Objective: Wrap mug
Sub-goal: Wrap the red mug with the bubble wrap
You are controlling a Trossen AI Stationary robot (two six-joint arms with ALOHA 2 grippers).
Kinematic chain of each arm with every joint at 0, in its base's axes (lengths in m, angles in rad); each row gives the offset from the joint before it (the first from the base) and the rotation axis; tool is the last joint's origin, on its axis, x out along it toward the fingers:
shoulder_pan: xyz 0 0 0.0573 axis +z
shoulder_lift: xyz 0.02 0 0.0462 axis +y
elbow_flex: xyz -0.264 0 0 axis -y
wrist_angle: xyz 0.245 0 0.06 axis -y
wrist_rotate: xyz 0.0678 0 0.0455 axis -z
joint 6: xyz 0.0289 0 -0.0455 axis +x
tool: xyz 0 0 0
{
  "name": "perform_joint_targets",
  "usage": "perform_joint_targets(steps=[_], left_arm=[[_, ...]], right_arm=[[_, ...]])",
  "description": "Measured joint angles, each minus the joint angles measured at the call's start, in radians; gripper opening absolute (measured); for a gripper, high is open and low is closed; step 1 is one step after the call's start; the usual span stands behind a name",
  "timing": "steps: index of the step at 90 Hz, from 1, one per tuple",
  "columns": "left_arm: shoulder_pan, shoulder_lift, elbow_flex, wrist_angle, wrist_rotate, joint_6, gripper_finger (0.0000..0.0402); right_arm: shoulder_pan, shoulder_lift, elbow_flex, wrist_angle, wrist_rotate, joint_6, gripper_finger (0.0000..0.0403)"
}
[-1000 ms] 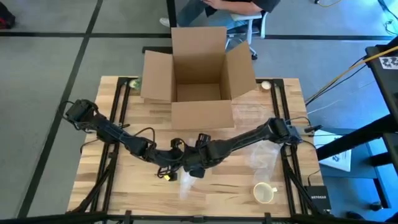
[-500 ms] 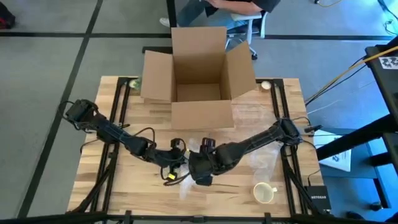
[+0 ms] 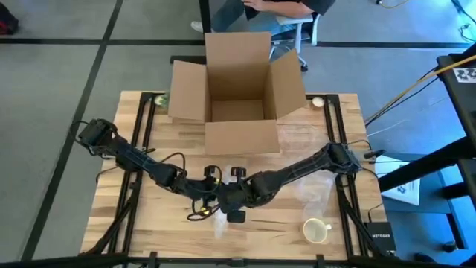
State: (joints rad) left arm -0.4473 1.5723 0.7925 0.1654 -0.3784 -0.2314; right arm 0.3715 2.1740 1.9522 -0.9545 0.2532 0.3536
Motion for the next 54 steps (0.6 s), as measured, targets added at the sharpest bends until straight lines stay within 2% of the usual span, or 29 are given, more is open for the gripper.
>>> perform_joint_targets(steps=[20,54], left_arm=[[-0.001,-0.002,-0.002,-0.009,-0.003,-0.002,0.0000],[-0.011,-0.045,-0.001,-0.062,0.003,0.038,0.0000]], right_arm=[[-0.003,0.067,0.003,-0.018,-0.003,-0.007,0.0002],[-0.007,0.081,0.003,-0.004,-0.007,0.005,0.0000]])
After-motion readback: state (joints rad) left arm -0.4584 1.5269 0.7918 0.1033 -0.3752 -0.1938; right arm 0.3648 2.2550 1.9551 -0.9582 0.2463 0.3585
